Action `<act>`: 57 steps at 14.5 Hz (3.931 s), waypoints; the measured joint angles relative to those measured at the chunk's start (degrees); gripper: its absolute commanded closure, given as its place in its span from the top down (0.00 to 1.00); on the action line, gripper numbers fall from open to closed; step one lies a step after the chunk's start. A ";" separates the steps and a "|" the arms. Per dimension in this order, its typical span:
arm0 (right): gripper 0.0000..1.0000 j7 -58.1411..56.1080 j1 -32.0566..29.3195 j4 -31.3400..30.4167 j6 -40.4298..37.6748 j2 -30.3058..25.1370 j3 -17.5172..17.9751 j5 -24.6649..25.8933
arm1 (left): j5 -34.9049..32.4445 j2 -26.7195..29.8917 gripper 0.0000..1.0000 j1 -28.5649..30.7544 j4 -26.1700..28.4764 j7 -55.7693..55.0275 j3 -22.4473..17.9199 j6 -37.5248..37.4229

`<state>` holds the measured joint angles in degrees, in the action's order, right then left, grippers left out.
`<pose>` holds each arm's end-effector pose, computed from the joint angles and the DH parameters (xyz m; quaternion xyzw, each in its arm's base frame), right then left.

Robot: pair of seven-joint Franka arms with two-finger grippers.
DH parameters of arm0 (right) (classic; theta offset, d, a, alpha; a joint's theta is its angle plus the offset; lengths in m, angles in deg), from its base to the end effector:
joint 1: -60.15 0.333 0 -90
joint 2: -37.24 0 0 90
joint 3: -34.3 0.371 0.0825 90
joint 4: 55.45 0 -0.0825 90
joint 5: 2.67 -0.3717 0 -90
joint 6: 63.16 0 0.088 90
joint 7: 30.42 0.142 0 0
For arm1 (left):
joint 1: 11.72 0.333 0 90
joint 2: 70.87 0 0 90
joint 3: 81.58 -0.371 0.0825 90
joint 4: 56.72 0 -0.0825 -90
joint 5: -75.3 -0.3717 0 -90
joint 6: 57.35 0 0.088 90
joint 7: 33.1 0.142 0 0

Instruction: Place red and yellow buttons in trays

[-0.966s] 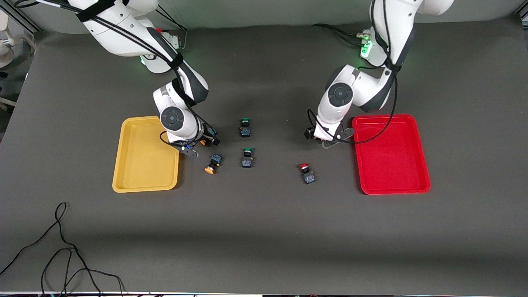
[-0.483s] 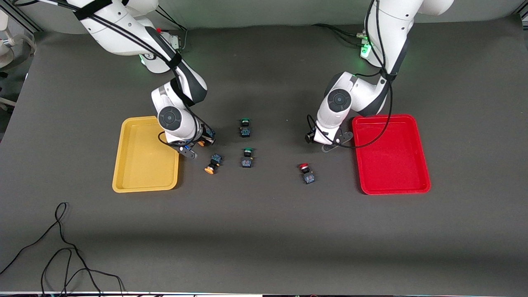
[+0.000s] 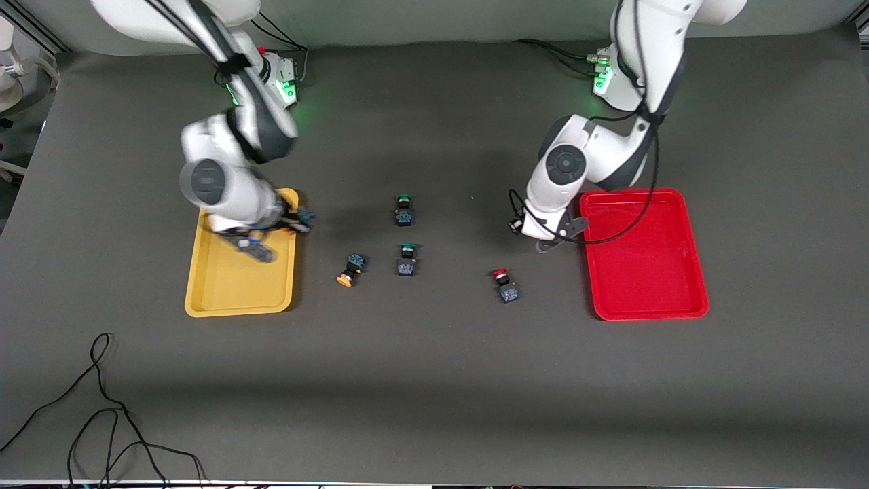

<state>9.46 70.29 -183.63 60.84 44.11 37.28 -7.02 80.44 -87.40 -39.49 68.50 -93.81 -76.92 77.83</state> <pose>0.4922 0.1199 0.3307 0.9620 -0.2535 -0.1005 0.0139 0.4634 -0.2979 0.2739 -0.9583 -0.2771 0.0693 0.0130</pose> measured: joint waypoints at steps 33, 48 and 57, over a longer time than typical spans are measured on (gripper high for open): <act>0.87 13.27 8.48 30.11 3.04 32.72 4.70 -4.80 | -0.62 24.25 1.00 27.53 -21.19 38.86 3.64 -47.41; 0.04 13.75 7.77 25.67 0.98 27.56 3.95 -2.33 | -9.15 -11.46 0.99 11.03 -33.44 -2.08 15.92 -20.82; 0.05 -13.15 2.27 11.86 1.15 15.13 -12.72 -6.85 | -15.39 -24.47 0.64 9.97 -30.34 -4.43 12.00 -1.07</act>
<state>-3.68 72.56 -171.76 61.99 59.24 24.56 -13.86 65.05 -111.87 -29.51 38.16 -98.24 -64.92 76.75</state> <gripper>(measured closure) 0.559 0.057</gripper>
